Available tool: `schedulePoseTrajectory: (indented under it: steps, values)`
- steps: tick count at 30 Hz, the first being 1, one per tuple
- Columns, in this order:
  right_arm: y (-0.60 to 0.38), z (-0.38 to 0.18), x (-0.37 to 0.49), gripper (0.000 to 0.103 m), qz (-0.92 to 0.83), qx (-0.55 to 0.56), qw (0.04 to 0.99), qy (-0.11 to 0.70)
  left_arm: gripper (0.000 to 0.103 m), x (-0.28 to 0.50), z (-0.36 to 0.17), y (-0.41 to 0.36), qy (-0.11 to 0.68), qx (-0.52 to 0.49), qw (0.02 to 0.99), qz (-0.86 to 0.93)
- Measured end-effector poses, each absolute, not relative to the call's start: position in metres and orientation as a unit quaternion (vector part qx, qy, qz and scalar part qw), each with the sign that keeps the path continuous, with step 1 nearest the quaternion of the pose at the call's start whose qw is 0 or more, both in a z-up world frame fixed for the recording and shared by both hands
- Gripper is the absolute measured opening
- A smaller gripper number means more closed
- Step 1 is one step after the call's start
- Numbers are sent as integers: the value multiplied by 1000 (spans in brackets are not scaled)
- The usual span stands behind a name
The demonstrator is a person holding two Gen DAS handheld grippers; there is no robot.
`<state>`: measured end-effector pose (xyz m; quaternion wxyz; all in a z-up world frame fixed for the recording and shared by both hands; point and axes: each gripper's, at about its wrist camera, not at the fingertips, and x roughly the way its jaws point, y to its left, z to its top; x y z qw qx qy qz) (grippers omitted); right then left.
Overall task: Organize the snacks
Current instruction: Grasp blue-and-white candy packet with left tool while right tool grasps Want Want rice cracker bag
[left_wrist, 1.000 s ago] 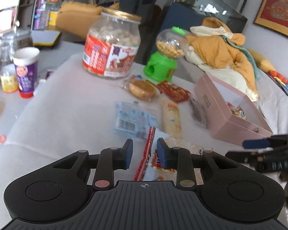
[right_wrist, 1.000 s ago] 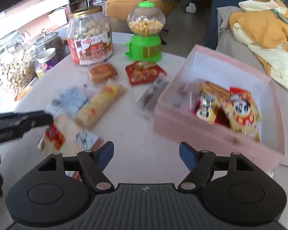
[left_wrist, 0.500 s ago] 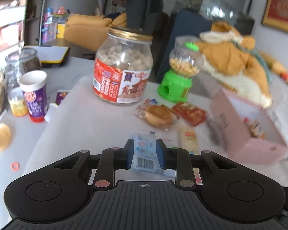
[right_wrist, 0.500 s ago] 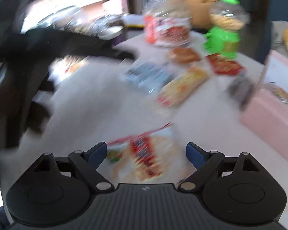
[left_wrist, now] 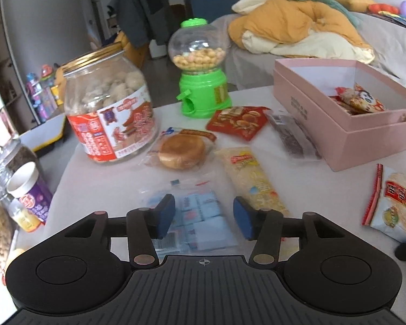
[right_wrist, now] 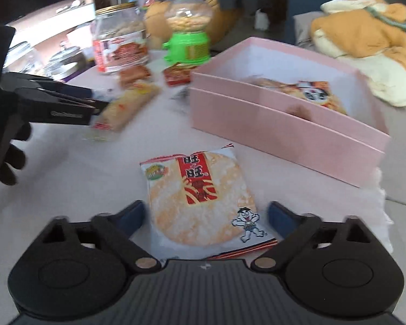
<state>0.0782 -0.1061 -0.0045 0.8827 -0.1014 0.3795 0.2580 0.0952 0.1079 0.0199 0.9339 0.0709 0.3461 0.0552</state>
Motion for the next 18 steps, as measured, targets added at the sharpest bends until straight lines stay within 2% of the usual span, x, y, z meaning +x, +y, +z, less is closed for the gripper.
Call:
schedulePoseTrajectory:
  steps: [12,14,18]
  values:
    - [-110,-8,75,103,253,-94,889,369,59,103,17,155,337,57,926,160]
    - [-109,-8,75,103,253,-93,889,369,63,104,17,154,339,47,927,155]
    - [-109,-8,76,103,250,-92,891,368,86,99,14,145,339,37,934,107]
